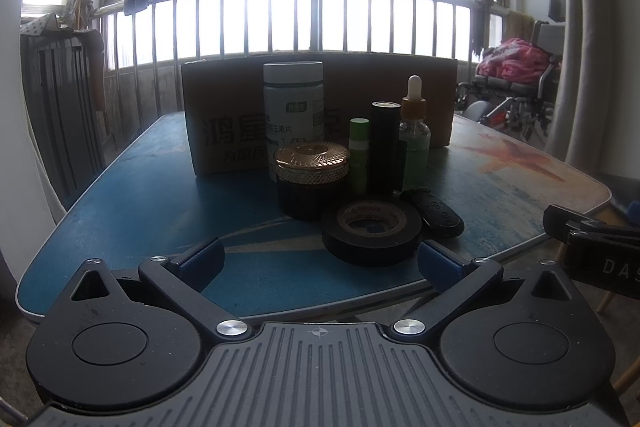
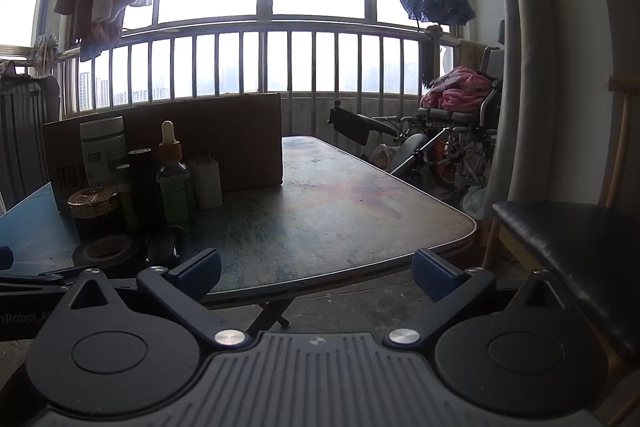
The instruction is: Organize rigid objects
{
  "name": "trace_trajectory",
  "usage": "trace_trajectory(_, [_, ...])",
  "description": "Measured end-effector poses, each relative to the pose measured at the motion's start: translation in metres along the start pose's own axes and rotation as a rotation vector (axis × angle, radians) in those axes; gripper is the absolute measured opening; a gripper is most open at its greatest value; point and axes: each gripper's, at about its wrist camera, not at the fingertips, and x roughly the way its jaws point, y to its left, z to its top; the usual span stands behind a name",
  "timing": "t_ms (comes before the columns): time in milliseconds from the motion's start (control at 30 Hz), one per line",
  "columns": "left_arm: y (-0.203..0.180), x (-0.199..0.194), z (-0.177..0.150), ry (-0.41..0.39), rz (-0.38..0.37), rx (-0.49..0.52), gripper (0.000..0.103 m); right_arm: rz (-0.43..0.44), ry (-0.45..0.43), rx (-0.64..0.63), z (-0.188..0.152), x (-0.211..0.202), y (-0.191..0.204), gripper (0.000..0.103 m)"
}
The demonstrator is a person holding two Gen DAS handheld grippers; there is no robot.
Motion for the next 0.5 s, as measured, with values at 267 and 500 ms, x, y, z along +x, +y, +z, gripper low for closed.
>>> trace_trajectory(267, [0.004,0.0,0.001,0.003,-0.012,-0.016,0.103,0.018,-0.013,-0.023,0.002,-0.004,0.003,0.103])
trace_trajectory(500, [0.015,0.003,0.002,0.027,-0.038,-0.081,0.103,0.065,-0.001,-0.027,0.007,-0.005,0.004,0.103])
